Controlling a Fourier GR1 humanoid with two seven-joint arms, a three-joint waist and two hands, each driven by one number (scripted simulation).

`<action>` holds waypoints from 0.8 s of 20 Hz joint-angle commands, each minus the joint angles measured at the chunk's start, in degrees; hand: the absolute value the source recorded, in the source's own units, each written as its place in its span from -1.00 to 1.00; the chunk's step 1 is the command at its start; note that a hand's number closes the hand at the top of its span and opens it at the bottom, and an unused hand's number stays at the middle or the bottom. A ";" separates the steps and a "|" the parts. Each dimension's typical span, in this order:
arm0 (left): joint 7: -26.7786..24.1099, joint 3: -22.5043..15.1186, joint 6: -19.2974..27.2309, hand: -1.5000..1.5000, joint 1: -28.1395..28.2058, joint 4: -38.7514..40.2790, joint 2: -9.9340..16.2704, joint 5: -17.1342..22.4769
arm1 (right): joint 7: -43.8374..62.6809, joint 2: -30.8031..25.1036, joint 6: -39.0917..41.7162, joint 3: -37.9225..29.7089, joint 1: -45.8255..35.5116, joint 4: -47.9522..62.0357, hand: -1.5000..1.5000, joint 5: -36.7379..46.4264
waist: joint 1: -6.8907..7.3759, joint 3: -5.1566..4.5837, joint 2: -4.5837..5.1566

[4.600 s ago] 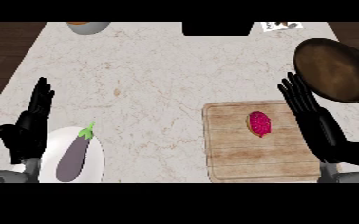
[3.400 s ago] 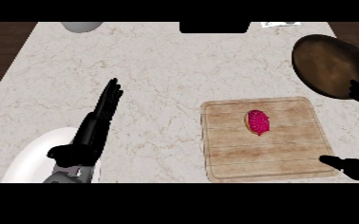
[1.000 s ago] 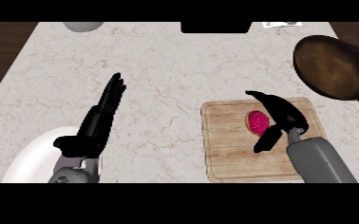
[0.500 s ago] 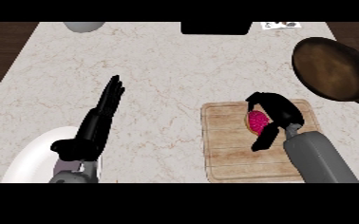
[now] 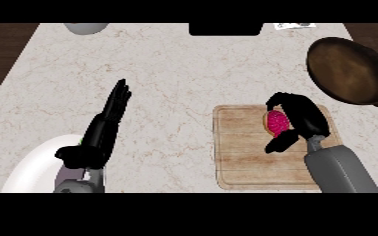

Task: Pick the cupcake from the cutting board and place it in the pan

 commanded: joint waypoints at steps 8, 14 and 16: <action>0.34 -0.24 -2.58 0.00 5.83 -6.01 1.03 0.48 | -3.98 -3.00 -8.24 -1.52 11.32 -20.05 1.00 4.40 | 0.03 0.26 0.11; -1.00 -0.28 0.07 0.00 2.29 -1.20 -1.86 -1.92 | -2.23 -0.61 -8.85 -7.87 13.41 -30.47 1.00 -2.09 | -0.29 0.25 0.19; -1.80 1.83 -1.57 0.00 1.40 1.06 -0.80 -0.45 | -3.46 -3.02 -6.11 -13.66 13.01 -30.74 1.00 -7.53 | -0.30 0.25 0.23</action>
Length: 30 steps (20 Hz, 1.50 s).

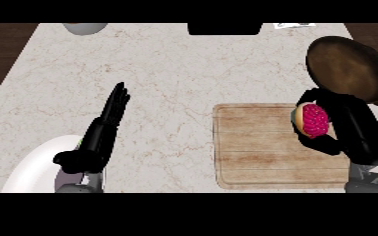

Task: Pick the cupcake from the cutting board and place it in the pan

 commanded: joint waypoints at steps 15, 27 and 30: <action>-0.60 0.24 -2.23 0.00 -0.73 0.34 -0.14 -1.07 | -18.44 -5.72 -11.64 -24.89 -19.07 40.32 1.00 -12.46 | 1.75 0.12 0.57; 0.73 -2.29 -0.73 0.00 -2.68 0.85 -3.56 -2.60 | -37.01 -14.78 -25.30 -35.26 -34.43 72.66 1.00 -14.58 | 3.58 0.34 1.45; -0.02 -0.84 -2.08 0.00 -3.65 1.31 -2.23 -1.71 | -40.53 -14.91 -26.76 -36.74 -36.37 77.30 1.00 -15.56 | 4.34 0.41 1.83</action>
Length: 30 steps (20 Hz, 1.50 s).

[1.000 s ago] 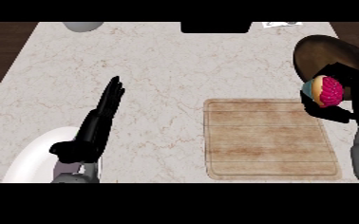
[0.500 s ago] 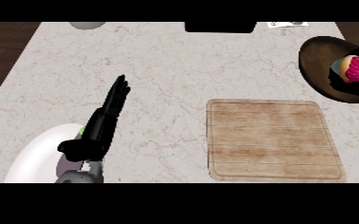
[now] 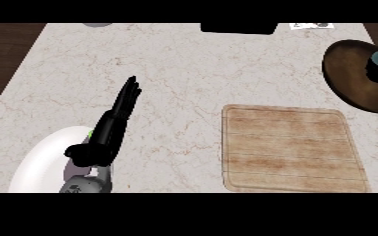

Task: Pick the cupcake from the cutting board and place it in the pan

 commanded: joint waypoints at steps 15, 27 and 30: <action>0.14 -1.44 0.46 0.00 -2.02 0.78 -1.84 -1.08 | 2.37 -4.76 18.90 3.76 -9.52 22.19 -1.00 5.07 | 2.35 0.27 1.32; -0.80 -0.43 -0.59 0.00 1.21 -0.78 -0.21 -0.33 | -6.12 -12.03 32.09 -10.07 -8.00 24.22 -1.00 -9.10 | 0.11 0.22 0.42; -0.66 -0.17 0.38 0.00 -0.07 0.66 -0.97 -0.87 | -7.89 -13.54 39.12 -11.22 -6.05 25.14 -1.00 -10.68 | -0.75 0.17 0.24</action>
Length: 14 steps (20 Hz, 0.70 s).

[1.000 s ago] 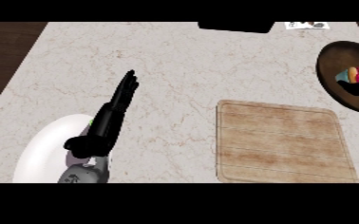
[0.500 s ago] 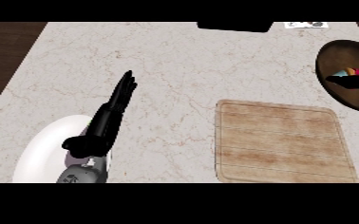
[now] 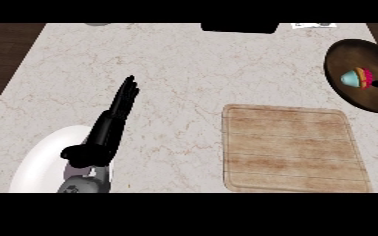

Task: Pick the cupcake from the cutting board and place it in the pan

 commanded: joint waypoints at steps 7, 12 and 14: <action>0.19 0.06 0.36 0.00 1.12 -0.80 -0.07 -0.28 | -8.66 -5.31 23.33 -1.98 8.38 1.37 -1.00 -3.13 | -0.84 0.08 -0.34; 0.11 1.38 -1.37 0.00 1.71 -1.29 1.24 1.32 | -13.67 -7.28 28.51 -1.22 13.41 -0.79 -1.00 -3.07 | -1.70 -0.01 -0.73; 0.95 -0.38 -0.34 0.00 2.15 -2.15 0.04 0.09 | -14.77 -6.35 27.23 -0.48 14.43 -1.66 -1.00 -2.57 | -1.39 0.06 -0.70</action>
